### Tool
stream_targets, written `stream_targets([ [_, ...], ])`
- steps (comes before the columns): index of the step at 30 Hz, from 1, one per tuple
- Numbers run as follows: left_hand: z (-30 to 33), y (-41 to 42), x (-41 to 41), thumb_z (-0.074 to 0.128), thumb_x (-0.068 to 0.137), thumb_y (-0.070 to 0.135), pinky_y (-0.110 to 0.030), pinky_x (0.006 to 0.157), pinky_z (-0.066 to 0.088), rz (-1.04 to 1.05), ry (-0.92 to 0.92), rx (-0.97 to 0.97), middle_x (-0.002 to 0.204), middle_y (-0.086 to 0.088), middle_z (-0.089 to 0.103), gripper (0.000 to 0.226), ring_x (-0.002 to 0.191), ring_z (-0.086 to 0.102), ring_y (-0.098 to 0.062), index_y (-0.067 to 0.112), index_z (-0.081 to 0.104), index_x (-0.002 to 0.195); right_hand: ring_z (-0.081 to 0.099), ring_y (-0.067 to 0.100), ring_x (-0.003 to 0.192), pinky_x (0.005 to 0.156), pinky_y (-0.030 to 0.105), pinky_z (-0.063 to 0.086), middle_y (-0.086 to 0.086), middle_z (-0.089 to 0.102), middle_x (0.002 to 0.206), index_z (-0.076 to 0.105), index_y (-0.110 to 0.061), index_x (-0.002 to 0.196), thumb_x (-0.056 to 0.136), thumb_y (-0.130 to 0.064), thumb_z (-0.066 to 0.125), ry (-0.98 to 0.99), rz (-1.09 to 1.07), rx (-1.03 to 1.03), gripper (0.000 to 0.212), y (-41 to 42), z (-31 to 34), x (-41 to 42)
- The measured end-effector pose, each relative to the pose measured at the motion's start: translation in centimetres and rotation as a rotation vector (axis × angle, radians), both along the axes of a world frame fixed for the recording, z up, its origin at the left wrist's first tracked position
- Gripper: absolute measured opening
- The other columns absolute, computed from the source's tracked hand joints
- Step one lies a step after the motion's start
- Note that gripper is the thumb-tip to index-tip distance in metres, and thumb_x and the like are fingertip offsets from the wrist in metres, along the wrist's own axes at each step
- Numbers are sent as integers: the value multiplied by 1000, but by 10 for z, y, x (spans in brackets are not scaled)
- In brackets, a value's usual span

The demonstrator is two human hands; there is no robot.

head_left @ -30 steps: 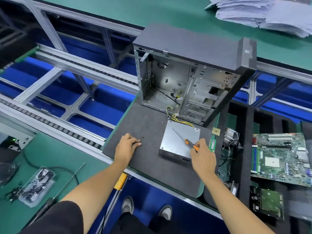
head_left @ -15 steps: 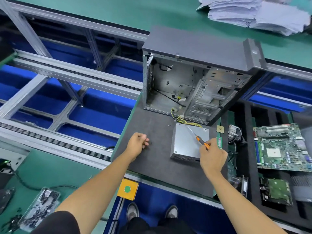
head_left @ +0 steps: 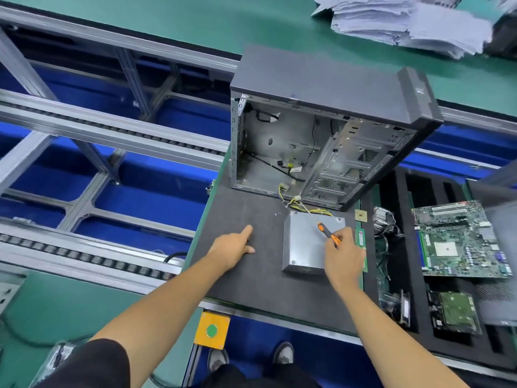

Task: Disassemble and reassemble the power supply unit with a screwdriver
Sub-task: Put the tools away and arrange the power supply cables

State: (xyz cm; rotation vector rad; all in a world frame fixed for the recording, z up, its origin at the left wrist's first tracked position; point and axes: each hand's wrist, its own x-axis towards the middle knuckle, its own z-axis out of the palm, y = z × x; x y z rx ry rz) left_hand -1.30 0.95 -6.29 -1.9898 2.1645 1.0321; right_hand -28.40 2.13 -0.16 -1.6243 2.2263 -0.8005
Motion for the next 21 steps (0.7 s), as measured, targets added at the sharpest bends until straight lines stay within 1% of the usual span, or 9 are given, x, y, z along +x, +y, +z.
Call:
stream_targets([
  [2,-2,-2,-1,50,101,20,-36,77,46,-134,-80,-24,114,5,70,22,98,63,-33,23,31,112,51,39,60,75,47,45,3,52,56,50,-10,84,88,-1,58,0,-8,0,13,-1,-3,-1],
  [4,-2,-7,1,47,100,14,-36,76,44,-249,-124,-32,118,4,70,18,104,64,-33,20,30,105,52,38,59,72,46,45,3,53,56,50,-12,84,88,-2,58,-3,-18,1,14,-3,-4,-1],
  [7,3,-17,0,36,109,31,-43,78,47,-278,-143,-23,109,-14,67,18,94,62,-40,16,30,101,51,35,55,64,44,46,1,52,54,49,-15,82,86,-3,59,-3,-29,-25,16,-8,-6,-1],
  [11,7,-37,-10,35,108,36,-45,78,47,-209,-141,37,109,-18,63,24,88,57,-39,14,30,100,49,27,52,54,40,41,-4,49,52,48,-19,81,86,-6,60,-9,-42,-42,18,-13,-9,-3],
  [13,8,-44,-11,40,107,33,-43,77,45,-207,-197,42,115,-14,64,22,97,61,-39,14,31,105,48,26,52,52,40,41,-5,49,52,49,-18,81,85,-6,61,-10,-42,-42,18,-15,-11,-4],
  [15,6,-46,-9,46,103,19,-41,78,46,-200,-242,52,125,-2,67,20,105,62,-36,15,32,116,48,32,54,56,40,40,-6,47,52,49,-17,81,85,-5,61,-3,-38,-34,17,-16,-13,-5],
  [16,4,-45,-6,47,99,10,-39,78,47,-203,-255,50,128,6,67,27,107,62,-34,18,31,119,48,34,56,59,38,36,-7,46,53,48,-17,82,85,-4,60,-1,-37,-29,18,-16,-14,-5],
  [18,3,-43,-3,46,94,2,-37,77,47,-209,-265,43,130,15,66,33,106,62,-33,23,28,112,49,34,61,63,36,30,-10,44,54,46,-20,83,86,-5,59,-1,-39,-4,20,-17,-17,-4],
  [21,1,-41,-3,46,93,2,-37,78,48,-203,-241,15,128,17,66,36,107,62,-31,26,23,106,49,34,66,65,34,28,-13,42,54,44,-22,83,87,-7,59,-2,-43,1,22,-16,-19,-4],
])
